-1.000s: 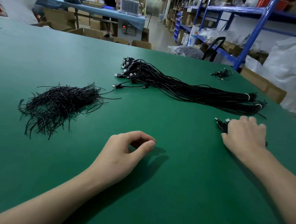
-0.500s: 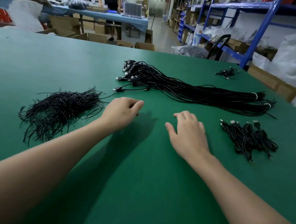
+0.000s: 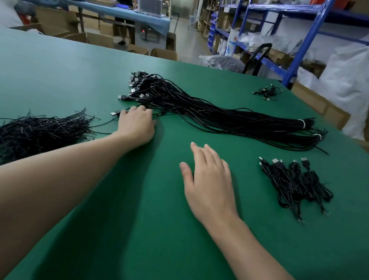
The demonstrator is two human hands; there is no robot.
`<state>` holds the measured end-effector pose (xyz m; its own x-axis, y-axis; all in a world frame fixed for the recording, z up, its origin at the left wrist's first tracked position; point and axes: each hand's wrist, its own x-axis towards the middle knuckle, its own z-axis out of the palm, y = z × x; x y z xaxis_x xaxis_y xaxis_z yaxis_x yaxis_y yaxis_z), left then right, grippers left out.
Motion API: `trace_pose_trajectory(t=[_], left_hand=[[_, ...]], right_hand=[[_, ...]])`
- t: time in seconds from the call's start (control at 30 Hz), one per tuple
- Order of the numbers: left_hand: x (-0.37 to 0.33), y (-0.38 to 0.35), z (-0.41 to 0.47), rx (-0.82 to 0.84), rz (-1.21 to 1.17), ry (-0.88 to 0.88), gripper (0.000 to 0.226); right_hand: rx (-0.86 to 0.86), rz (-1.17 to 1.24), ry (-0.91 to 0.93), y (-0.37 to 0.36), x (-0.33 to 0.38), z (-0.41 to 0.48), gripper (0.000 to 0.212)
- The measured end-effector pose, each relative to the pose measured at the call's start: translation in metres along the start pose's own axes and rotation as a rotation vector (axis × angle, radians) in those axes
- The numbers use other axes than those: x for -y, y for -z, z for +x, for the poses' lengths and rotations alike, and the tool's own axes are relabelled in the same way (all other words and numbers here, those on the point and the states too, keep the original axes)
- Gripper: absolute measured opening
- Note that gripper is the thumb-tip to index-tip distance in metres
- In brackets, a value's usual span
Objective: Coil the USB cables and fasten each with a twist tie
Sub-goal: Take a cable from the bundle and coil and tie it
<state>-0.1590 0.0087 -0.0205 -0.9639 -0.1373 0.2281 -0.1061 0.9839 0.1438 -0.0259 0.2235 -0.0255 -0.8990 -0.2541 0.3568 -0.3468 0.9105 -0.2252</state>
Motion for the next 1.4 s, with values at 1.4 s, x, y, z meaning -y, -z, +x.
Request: trace_pose_trajectory(t=[1.4], left_hand=[[-0.010,0.134,-0.097,0.450,-0.692,-0.237,0.033]], right_hand=[[0.060,0.117,-0.349,-0.036,-0.104,0.156,0.087]])
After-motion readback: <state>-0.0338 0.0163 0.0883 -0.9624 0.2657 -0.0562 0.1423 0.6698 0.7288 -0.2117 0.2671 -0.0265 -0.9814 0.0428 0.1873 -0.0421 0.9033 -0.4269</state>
